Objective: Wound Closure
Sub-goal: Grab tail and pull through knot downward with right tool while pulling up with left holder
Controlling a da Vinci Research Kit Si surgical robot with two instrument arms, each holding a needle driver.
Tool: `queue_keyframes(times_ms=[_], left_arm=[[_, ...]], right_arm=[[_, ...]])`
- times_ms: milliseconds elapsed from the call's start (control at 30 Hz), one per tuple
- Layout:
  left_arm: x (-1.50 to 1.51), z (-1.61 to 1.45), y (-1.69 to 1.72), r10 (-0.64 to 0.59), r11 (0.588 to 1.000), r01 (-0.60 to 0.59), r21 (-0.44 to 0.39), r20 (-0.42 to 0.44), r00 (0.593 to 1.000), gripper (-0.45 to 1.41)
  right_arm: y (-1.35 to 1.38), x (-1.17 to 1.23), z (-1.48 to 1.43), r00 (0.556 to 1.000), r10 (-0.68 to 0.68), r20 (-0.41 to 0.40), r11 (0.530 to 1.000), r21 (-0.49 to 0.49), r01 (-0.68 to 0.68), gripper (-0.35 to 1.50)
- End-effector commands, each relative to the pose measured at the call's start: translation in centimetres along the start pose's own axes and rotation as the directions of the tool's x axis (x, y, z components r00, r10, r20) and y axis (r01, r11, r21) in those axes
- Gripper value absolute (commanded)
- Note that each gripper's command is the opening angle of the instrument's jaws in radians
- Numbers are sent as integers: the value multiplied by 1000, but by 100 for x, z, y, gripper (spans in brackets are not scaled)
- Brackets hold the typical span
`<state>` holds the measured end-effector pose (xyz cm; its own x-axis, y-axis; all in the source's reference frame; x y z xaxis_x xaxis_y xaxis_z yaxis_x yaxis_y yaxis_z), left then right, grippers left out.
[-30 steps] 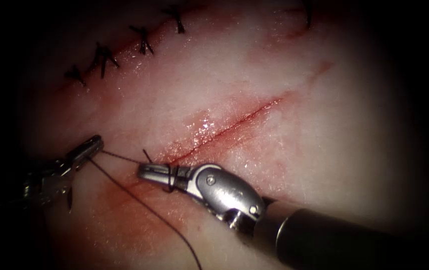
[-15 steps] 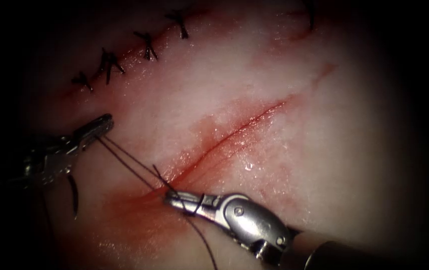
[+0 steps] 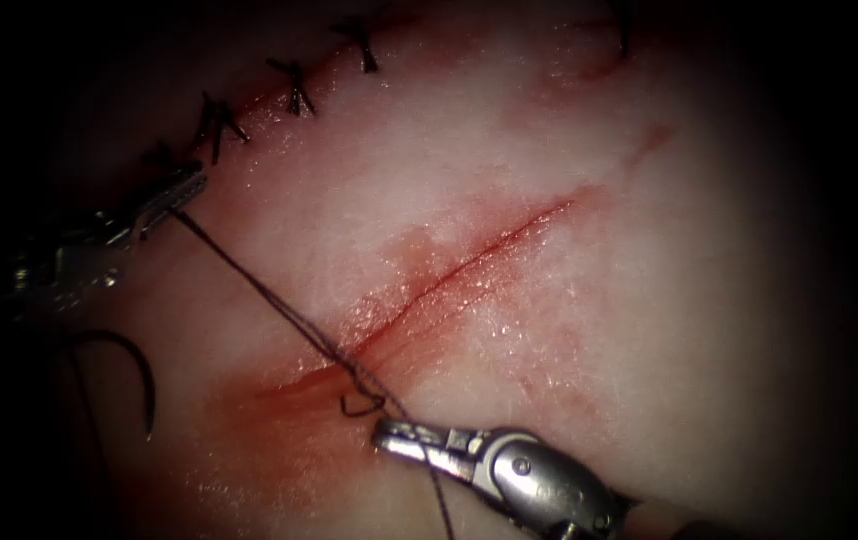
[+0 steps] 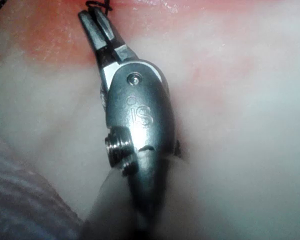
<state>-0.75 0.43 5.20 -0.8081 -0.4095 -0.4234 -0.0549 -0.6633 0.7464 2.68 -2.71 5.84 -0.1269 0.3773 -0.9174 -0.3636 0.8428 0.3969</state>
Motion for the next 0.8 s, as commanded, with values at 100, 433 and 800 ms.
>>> queue_keyframes(times_ms=[100,433,800], left_arm=[[-1,13,-4,-2,1000,2,-1,2,1000,-45],[-8,38,-32,-1,1000,1,6,-5,1000,-45],[-25,67,-47,44,997,-46,65,29,999,-45]], right_arm=[[-5,-7,10,1000,-1,-2,1000,-2,1,-35],[-21,-14,13,1000,-15,-14,1000,26,16,-35],[-28,-24,20,999,-27,-21,999,38,27,-35]])
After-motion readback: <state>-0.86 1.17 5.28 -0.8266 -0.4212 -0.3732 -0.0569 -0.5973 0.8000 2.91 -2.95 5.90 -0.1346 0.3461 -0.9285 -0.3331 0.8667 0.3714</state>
